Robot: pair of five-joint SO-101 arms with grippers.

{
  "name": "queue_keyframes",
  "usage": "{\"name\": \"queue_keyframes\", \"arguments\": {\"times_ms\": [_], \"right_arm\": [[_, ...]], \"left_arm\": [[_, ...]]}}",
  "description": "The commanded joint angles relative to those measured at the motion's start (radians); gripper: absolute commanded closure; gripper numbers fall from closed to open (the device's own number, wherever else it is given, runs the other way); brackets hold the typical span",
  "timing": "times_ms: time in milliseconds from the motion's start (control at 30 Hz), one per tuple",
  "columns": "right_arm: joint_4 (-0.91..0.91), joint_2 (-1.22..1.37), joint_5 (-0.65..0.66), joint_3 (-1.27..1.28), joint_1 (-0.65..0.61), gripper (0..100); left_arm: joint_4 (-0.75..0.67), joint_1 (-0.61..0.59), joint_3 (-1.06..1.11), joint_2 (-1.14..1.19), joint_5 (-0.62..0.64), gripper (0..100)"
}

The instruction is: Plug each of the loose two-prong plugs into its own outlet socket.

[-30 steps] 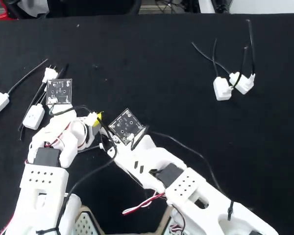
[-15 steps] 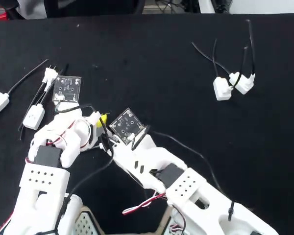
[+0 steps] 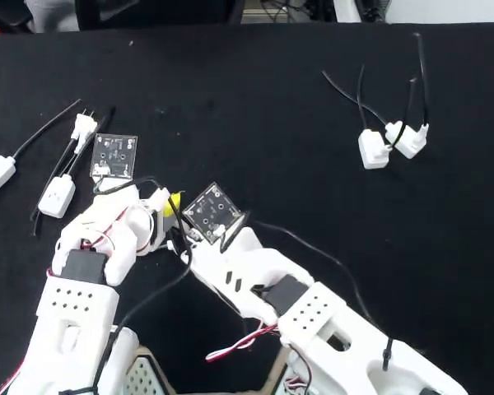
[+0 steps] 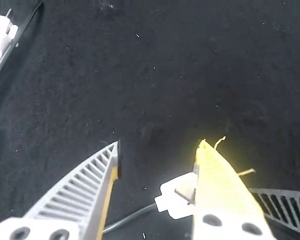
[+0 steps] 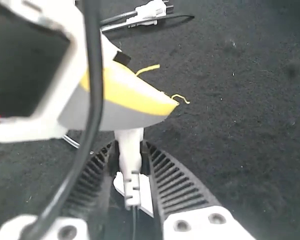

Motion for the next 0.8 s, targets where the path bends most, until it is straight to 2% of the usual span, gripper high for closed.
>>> {"name": "queue_keyframes", "arguments": {"times_ms": [0,133,433,600,767], "right_arm": [[0.009,-0.045,-0.011,-0.041,0.0,98.8],[0.058,-0.045,-0.011,-0.065,0.0,98.8],[0.058,-0.039,-0.009,-0.062,0.0,98.8],[0.058,-0.038,-0.005,-0.061,0.002,98.8],[0.057,-0.036,-0.005,-0.044,0.002,98.8]], "left_arm": [[0.0,0.008,0.002,0.008,-0.011,76],[0.003,0.008,-0.005,0.037,-0.009,76],[0.003,0.007,-0.143,0.351,-0.003,76],[0.003,0.005,-0.15,0.356,-0.003,76],[0.003,-0.07,-0.157,0.356,-0.003,76]]}}
